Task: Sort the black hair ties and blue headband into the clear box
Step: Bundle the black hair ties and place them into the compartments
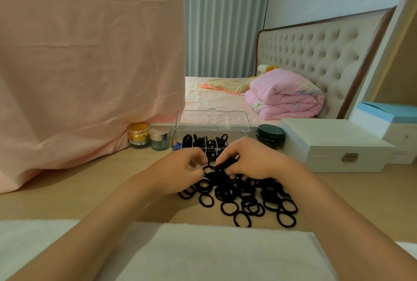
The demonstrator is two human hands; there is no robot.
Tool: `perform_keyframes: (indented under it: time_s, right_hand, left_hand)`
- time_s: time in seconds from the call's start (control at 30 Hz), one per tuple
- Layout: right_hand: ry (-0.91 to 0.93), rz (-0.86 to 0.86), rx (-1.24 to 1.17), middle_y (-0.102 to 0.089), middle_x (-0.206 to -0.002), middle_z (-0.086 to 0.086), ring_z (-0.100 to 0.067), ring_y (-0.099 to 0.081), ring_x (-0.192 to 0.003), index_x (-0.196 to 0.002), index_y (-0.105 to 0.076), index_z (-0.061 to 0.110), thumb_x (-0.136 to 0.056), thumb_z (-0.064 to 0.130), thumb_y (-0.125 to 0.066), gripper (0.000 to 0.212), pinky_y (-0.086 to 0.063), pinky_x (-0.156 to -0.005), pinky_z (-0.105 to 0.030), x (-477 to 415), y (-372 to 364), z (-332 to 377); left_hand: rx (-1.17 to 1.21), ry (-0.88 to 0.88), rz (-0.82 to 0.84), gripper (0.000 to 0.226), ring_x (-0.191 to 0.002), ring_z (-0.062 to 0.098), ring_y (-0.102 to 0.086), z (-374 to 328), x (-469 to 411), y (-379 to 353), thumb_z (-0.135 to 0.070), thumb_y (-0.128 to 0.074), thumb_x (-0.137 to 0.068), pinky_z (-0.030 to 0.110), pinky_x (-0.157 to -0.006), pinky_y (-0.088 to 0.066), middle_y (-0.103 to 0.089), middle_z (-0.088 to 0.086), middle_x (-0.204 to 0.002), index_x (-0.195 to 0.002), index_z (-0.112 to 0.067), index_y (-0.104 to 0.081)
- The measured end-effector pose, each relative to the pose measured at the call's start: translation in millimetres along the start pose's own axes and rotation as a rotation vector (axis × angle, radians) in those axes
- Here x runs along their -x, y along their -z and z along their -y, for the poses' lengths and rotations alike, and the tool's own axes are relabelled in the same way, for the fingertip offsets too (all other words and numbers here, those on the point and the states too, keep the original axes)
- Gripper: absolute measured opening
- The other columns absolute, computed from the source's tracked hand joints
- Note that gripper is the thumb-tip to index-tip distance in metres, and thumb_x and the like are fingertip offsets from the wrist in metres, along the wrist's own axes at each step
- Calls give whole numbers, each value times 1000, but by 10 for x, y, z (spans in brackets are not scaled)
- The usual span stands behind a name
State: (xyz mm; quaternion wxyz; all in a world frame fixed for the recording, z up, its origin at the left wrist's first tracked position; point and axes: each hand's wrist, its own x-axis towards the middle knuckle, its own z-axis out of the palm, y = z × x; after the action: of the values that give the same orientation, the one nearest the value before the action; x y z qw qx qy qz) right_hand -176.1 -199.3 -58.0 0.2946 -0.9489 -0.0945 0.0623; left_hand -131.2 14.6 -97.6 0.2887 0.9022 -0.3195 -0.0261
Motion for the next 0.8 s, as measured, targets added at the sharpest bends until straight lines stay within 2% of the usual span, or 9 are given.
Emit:
perform_keyframes:
  time_s: [0.1,0.17,0.27,0.33,0.43,0.6,0.63,0.7,0.8]
  right_hand:
    - [29,-20,-242,-77,-97,-2,-15,-77,-83,-105,-75,24,-91,4,-71,25,-64,-77,-37,25,24,23]
    - [12,-13,-376,-77,-103,-5,-21,-77,-87,-108,-70,20,-90,5,-73,24,-62,-81,-41,14,16,30]
    - [-3,-37,-313,-77,-103,-10,-26,-74,-95,-112,-65,24,-80,18,-84,37,-57,-94,-46,-65,-40,-8]
    - [-42,-54,-250,-75,-108,-4,-17,-72,-97,-111,-67,30,-75,26,-88,42,-55,-97,-38,-85,-66,-17]
    - [-57,-46,-249,-75,-107,1,-11,-72,-97,-107,-74,30,-75,29,-88,35,-54,-98,-33,-78,-81,-19]
    - [-29,-65,-196,-78,-97,3,-13,-72,-91,-104,-80,26,-84,27,-81,20,-57,-92,-31,-38,-66,27]
    - [-19,-59,-187,-78,-95,3,-13,-71,-86,-105,-79,26,-88,28,-77,18,-58,-88,-28,-28,-52,40]
    - [-18,-28,-180,-76,-83,8,-7,-63,-67,-112,-77,28,-97,28,-66,19,-55,-67,-20,3,-21,77]
    - [-42,40,-271,-56,-59,15,-2,-44,-47,-121,-73,28,-104,21,-54,26,-42,-52,-16,25,6,105]
  left_hand:
    - [404,46,-64,36,-109,4,-63,-67,-23,-36,-27,-65,-94,31,-97,-51,-68,-12,-117,-129,-33,-56]
    - [586,86,-34,38,-104,11,-69,-120,-26,-33,-29,-68,-93,34,-93,-56,-73,-5,-113,-130,-28,-59]
    - [648,142,-12,20,-90,16,-74,-172,4,-19,-20,-68,-94,29,-81,-59,-78,4,-99,-114,-18,-69]
    - [672,200,-49,13,-77,15,-73,-147,8,-15,-13,-67,-94,26,-72,-59,-77,4,-88,-105,-15,-72]
    - [622,250,-56,10,-65,7,-67,-93,8,7,-15,-65,-95,19,-61,-54,-75,0,-81,-101,-15,-73]
    - [466,274,6,9,-63,3,-62,-12,17,83,-17,-65,-96,17,-56,-48,-71,-7,-75,-96,-19,-74]
    - [424,266,37,9,-63,3,-61,-6,19,99,-18,-66,-95,17,-57,-48,-70,-8,-74,-97,-21,-74]
    - [372,264,70,9,-63,4,-59,-12,24,111,-19,-67,-94,18,-59,-50,-70,-6,-74,-96,-23,-75]
    - [350,313,-28,7,-67,9,-63,-44,10,81,-21,-67,-94,20,-63,-54,-72,-1,-80,-90,-21,-74]
